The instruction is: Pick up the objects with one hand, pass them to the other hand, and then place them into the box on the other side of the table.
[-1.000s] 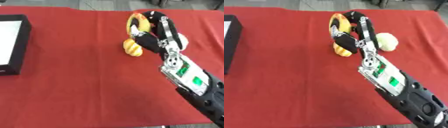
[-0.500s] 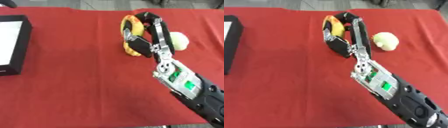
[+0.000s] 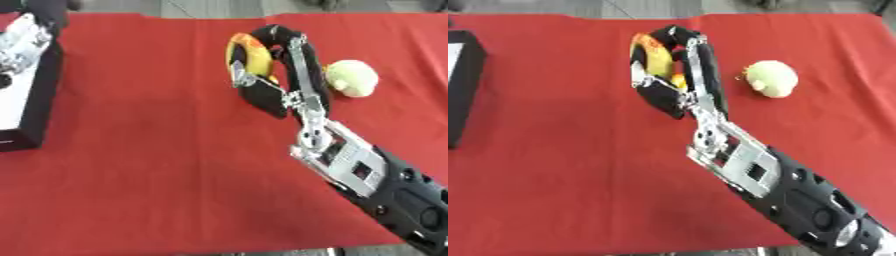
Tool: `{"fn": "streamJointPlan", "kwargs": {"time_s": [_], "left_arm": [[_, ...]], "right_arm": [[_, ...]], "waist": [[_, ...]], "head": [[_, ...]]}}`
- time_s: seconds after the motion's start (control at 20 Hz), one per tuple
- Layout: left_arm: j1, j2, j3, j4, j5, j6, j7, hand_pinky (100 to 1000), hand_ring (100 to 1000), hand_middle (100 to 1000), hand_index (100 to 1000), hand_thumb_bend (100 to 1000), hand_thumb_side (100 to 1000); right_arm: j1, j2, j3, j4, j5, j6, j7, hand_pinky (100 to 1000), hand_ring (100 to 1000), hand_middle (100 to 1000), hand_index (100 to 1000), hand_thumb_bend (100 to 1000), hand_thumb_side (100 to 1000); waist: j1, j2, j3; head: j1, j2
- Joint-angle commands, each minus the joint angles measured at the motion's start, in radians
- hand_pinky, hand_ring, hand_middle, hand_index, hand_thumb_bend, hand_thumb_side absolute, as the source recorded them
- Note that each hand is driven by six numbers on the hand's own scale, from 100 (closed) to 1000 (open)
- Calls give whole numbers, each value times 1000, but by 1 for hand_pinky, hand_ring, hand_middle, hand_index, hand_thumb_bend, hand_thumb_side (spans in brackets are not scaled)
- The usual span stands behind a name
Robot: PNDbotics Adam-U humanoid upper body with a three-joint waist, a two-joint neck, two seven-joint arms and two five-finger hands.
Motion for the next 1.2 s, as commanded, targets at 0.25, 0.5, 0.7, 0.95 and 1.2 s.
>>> {"fn": "streamJointPlan", "kwargs": {"time_s": [0.25, 0.5, 0.7, 0.95, 1.2], "left_arm": [[-66, 24, -46, -12, -37, 142, -43, 713, 744, 806, 843, 100, 582], [-103, 14, -79, -12, -43, 272, -52, 716, 747, 809, 855, 100, 617], [-130, 5, -114, -12, -59, 375, -74, 722, 752, 812, 860, 100, 620], [-158, -3, -157, -12, -85, 450, -110, 729, 756, 815, 866, 100, 632], [-192, -23, -176, -12, -108, 504, -145, 729, 757, 814, 871, 100, 651]], "right_arm": [[-22, -17, 14, -25, 117, -39, 32, 632, 722, 336, 561, 100, 100], [-26, -17, 32, -26, 153, -58, 60, 632, 722, 335, 560, 100, 100], [-34, -16, 42, -39, 149, -73, 74, 632, 721, 336, 560, 100, 100], [-35, -19, 52, -36, 154, -88, 90, 638, 716, 336, 561, 100, 100], [-44, -19, 64, -8, 229, -107, 108, 633, 699, 332, 555, 114, 100]], "waist": [[11, -26, 15], [14, -25, 23], [15, -23, 23], [20, -20, 22], [27, -15, 26]], "head": [[-3, -1], [-7, -7], [-6, -9], [-4, -7], [-6, -7]]}}
